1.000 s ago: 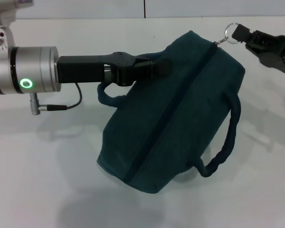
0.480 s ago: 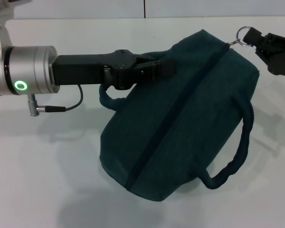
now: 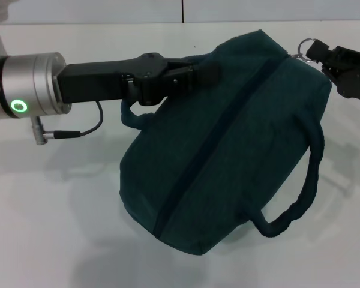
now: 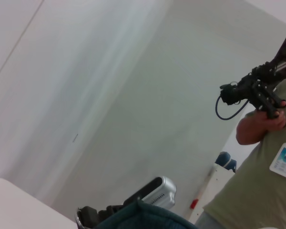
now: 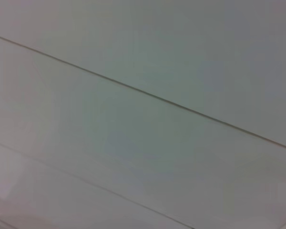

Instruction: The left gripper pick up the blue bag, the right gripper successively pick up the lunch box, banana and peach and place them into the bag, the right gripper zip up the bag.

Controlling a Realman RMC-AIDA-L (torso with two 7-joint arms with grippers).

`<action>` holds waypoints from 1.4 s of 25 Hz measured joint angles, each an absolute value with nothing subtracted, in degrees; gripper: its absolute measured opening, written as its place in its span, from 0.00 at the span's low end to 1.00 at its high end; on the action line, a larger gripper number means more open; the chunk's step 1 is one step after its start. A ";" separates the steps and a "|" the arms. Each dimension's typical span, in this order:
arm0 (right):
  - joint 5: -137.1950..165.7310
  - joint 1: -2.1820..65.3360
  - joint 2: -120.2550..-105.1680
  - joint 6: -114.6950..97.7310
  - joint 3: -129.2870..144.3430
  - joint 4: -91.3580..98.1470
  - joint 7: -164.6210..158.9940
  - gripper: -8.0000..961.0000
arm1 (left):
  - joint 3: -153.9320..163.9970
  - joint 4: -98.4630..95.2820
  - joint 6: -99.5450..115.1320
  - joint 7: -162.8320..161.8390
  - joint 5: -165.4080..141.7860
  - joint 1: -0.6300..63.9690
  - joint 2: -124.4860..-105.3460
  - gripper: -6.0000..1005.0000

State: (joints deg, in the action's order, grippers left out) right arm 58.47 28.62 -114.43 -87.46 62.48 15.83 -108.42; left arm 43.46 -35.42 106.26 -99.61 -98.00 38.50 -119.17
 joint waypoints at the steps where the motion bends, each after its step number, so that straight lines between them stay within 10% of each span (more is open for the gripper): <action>1: 58.48 28.65 -114.51 -87.46 62.48 15.94 -108.26 0.12 | 43.38 -35.41 106.14 -99.61 -97.91 38.52 -119.19 0.06; 8: 58.27 28.27 -114.50 -89.40 60.65 16.23 -106.64 0.12 | 42.98 -33.99 101.85 -100.01 -96.94 38.98 -119.21 0.06; 19: 58.35 25.90 -112.39 -91.65 57.34 16.21 -105.15 0.55 | 43.94 -26.17 85.81 -99.67 -96.84 42.31 -119.47 0.06; 30: 58.34 24.11 -111.73 -93.78 55.83 16.37 -102.04 0.70 | 46.43 -24.22 78.17 -98.44 -93.79 42.51 -119.80 0.06; 35: 58.66 24.42 -111.30 -98.05 55.95 16.53 -97.69 0.70 | 46.47 -25.40 80.37 -96.26 -88.95 41.46 -119.61 0.21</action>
